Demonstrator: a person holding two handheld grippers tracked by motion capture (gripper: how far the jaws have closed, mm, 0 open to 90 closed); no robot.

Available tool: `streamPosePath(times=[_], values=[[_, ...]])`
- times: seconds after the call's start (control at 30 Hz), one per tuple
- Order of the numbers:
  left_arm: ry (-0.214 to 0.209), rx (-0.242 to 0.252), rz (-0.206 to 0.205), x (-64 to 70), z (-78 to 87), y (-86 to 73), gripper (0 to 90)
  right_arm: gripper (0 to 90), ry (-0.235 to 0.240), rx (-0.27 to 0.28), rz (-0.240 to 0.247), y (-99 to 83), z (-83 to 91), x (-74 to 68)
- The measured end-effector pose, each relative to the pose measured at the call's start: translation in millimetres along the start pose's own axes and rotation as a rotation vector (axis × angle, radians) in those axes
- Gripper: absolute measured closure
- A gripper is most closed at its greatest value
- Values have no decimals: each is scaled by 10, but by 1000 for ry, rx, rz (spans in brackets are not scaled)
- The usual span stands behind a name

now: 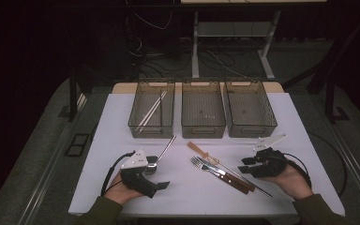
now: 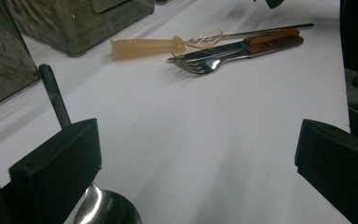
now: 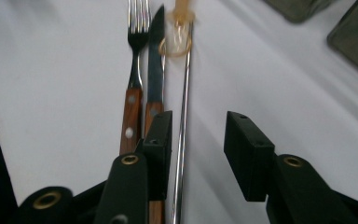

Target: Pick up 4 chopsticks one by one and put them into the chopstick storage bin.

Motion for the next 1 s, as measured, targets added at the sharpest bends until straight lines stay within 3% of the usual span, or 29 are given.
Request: streamPosePath(times=[0.27,0.53,0.7,1.0], values=[[0,1,0,0,-2,0,0,768,16,-80,-1,-212,64,-45],[0,1,-1,1,-4,0,0,804,12,-144,8,-358,74,-62],[0,1,-2,2,-3,0,0,809,24,-164,12,-391,57,-75],[-1,1,-2,3,-4,1,0,818,4,-207,32,-436,28,-62]])
Point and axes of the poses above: each handheld gripper's, and its own axes: z roughly backward along the jaws, y roughly out of its top, x roughly to its right, the point moved 10 cm from there along -z, roughly forward along the jaws, and after that the axes turned 6 degrees about x, right-handed, at the moved point
